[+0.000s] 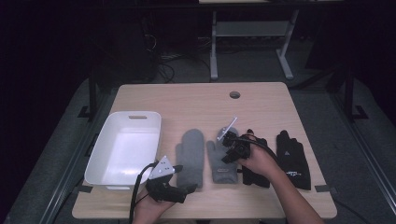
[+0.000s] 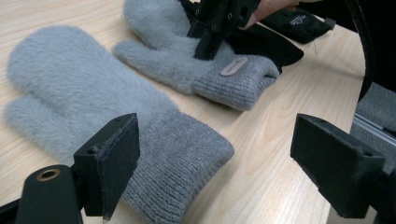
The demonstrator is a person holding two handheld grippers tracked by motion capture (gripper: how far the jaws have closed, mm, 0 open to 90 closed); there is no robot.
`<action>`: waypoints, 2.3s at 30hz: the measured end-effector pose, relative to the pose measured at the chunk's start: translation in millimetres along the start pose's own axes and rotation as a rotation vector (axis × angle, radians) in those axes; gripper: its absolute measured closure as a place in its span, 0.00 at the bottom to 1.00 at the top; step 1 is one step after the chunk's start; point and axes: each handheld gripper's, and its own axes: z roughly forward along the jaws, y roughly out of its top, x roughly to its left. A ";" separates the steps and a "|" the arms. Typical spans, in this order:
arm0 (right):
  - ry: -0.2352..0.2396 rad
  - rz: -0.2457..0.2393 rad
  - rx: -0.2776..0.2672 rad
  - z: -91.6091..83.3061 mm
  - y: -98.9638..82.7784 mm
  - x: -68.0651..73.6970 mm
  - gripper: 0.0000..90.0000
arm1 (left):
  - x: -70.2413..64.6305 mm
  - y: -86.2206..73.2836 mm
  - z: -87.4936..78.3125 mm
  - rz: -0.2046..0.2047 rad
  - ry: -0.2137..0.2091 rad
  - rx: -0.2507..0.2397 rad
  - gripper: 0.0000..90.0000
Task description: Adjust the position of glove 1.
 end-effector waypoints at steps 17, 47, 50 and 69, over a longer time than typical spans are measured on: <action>0.056 0.048 -0.053 -25.5 -6.1 4.5 0.92 | 3.4 -0.8 -3.5 -0.040 0.013 -0.038 0.17; 0.124 0.020 -0.162 -46.8 79.0 48.0 0.92 | -2.5 8.8 -26.6 -0.031 0.134 -0.130 0.17; 0.122 0.013 -0.164 -43.8 82.1 50.2 0.92 | -2.2 9.4 -27.7 -0.027 0.140 -0.127 0.17; 0.130 0.044 -0.146 -12.5 87.7 49.6 0.89 | 3.9 6.7 -24.5 -0.041 0.131 -0.093 0.17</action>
